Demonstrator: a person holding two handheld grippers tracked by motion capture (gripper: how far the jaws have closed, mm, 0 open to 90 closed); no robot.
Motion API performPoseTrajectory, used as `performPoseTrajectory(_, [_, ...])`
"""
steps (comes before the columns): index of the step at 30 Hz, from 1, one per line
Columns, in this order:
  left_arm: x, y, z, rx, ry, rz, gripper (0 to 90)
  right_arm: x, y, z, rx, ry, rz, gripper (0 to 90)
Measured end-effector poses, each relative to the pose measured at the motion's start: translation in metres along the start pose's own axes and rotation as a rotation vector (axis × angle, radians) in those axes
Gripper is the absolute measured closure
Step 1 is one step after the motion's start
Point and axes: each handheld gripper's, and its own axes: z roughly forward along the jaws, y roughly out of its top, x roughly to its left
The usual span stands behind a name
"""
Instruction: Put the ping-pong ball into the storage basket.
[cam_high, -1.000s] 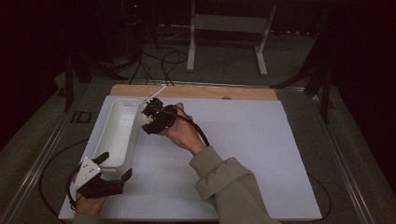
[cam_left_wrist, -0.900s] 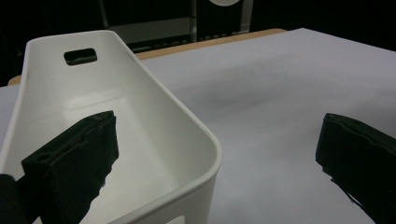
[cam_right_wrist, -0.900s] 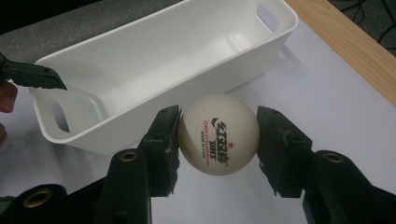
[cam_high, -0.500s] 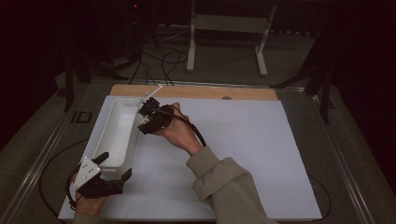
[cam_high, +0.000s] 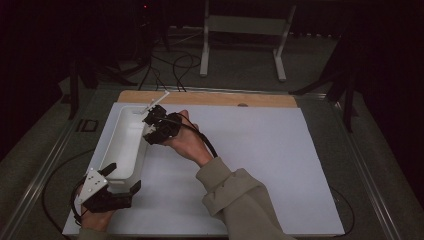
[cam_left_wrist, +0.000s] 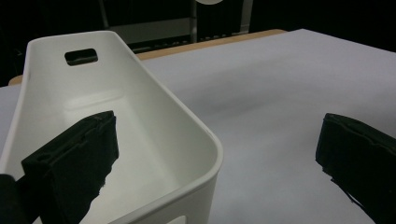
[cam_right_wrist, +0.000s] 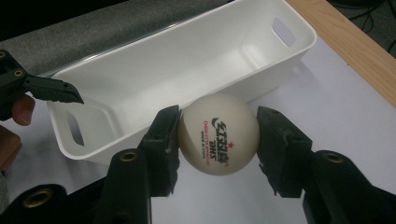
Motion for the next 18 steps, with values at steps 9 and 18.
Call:
performPoseTrajectory(9, [0.0005, -0.0001, -0.0002, -0.001, -0.001, -0.002, 0.0, 0.0035, 0.0037, 0.0035, -0.002, 0.008, -0.009, 51.0])
performPoseTrajectory(18, [0.0006, 0.0000, -0.0004, -0.003, -0.001, -0.002, 0.0, 0.0095, 0.0089, 0.0051, -0.011, 0.014, -0.020, 51.0])
